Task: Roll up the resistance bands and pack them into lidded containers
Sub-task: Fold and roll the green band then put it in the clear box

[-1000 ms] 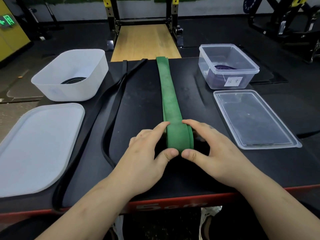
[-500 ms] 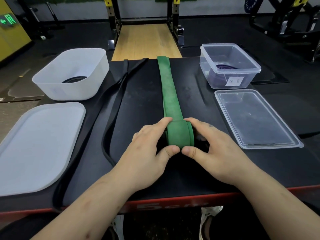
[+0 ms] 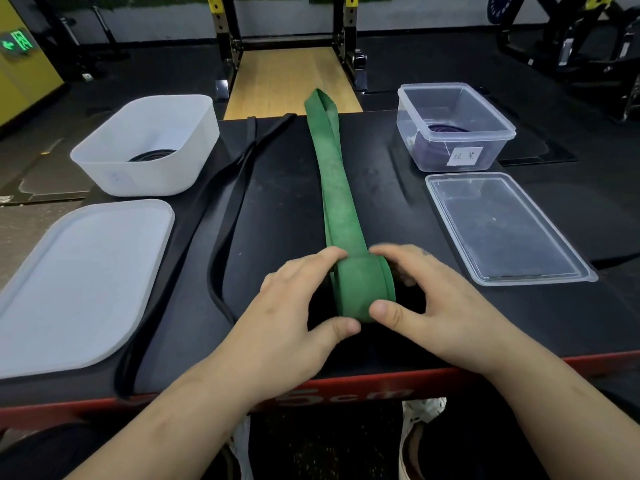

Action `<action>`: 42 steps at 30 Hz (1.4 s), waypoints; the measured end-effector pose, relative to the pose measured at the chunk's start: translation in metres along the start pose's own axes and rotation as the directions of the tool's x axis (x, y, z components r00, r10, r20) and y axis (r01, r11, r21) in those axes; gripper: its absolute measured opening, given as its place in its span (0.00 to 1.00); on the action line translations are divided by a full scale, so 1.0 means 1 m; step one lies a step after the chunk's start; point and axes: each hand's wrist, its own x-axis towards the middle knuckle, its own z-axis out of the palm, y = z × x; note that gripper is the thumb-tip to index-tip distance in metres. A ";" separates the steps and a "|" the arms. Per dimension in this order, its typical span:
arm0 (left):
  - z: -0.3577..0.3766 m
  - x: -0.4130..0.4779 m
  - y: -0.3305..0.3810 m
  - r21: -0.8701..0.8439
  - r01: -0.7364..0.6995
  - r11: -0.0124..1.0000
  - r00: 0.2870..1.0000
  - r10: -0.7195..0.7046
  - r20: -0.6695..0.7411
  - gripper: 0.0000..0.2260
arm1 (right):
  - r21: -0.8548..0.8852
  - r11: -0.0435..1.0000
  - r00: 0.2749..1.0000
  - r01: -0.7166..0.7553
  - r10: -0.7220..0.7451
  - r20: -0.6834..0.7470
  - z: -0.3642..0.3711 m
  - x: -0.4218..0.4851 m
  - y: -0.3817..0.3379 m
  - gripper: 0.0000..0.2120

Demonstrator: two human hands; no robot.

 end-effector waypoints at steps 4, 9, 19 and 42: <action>-0.001 0.011 -0.005 -0.001 0.031 1.000 1.000 -0.031 0.003 0.33 | -0.005 1.000 1.000 0.023 -0.023 -0.002 -0.002 0.005 0.002 0.33; -0.001 0.014 -0.002 -0.044 0.064 0.997 0.998 -0.063 0.024 0.36 | -0.030 0.999 0.999 -0.037 0.036 -0.023 0.000 0.014 0.006 0.35; -0.003 0.026 -0.005 0.023 0.088 0.996 0.996 -0.088 0.004 0.33 | -0.089 0.994 0.998 -0.058 0.057 -0.015 0.003 0.020 0.005 0.34; -0.002 0.022 -0.001 -0.050 0.116 0.992 0.993 -0.114 0.027 0.30 | -0.061 0.995 0.996 -0.084 0.084 -0.005 0.003 0.020 0.000 0.33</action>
